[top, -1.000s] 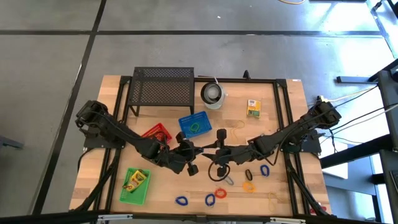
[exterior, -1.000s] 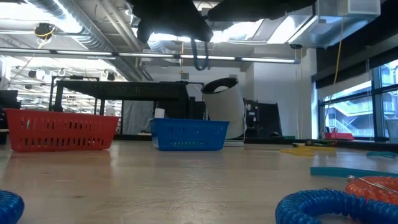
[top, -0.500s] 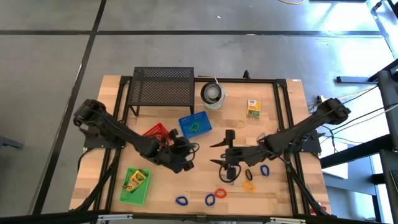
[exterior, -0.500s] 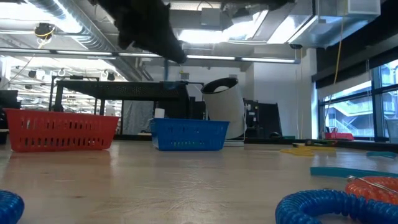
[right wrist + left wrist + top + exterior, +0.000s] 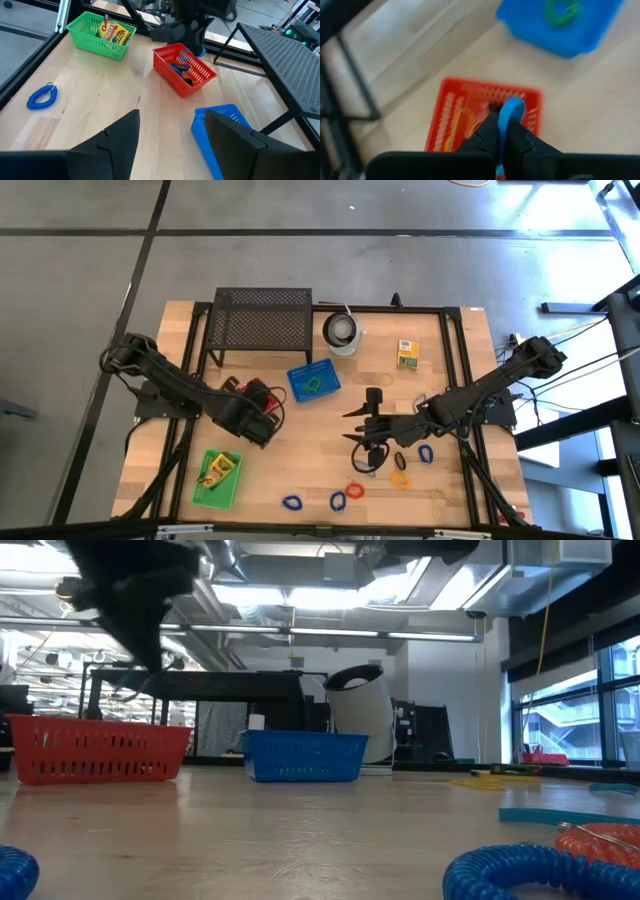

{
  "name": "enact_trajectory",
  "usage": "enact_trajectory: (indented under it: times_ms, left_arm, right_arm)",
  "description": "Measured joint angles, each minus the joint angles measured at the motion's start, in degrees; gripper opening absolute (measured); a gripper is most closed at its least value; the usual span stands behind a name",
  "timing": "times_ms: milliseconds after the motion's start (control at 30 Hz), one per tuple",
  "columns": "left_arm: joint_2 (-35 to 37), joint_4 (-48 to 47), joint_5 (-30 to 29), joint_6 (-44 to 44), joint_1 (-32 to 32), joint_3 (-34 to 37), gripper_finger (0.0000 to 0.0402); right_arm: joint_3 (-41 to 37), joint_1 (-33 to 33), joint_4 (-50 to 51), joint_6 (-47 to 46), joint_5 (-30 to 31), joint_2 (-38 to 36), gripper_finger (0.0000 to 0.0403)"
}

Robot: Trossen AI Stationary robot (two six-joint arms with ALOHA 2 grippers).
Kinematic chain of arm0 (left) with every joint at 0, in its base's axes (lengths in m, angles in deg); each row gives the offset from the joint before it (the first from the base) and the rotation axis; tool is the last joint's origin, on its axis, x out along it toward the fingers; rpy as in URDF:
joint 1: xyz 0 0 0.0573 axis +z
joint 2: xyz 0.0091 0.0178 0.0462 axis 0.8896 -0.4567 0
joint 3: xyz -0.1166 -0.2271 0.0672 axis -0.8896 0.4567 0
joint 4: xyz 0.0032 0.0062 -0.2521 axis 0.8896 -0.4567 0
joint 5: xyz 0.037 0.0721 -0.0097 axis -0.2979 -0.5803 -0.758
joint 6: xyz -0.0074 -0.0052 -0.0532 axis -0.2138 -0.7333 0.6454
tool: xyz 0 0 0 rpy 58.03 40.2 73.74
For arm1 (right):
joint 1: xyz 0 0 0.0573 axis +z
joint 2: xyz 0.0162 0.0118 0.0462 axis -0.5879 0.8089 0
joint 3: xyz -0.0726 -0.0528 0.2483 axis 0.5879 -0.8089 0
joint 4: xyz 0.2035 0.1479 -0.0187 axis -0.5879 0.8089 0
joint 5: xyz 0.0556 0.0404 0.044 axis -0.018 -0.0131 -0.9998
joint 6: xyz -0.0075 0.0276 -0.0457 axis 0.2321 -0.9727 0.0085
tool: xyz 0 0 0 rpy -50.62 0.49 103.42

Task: Pick & Place Office Desk Supplies
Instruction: Put the blue rubber band into the red bin

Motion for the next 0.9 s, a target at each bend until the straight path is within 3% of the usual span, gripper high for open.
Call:
enact_trajectory:
  times_ms: [267,567,900]
  left_arm:
    - [-1.7,0.7,7.2,4.4,-0.3,4.9,0.0003]
    - [-1.7,1.0,8.1,10.4,-0.3,6.8,0.0011]
    - [-1.7,1.0,9.4,11.1,-0.3,6.8,0.0089]
  right_arm:
    - [0.0,0.0,0.2,-0.2,0.0,0.0,0.0221]
    - [0.0,-0.1,0.4,-0.2,0.0,0.0,0.0221]
    - [-0.1,-0.1,0.5,-0.8,-0.2,0.0,0.0222]
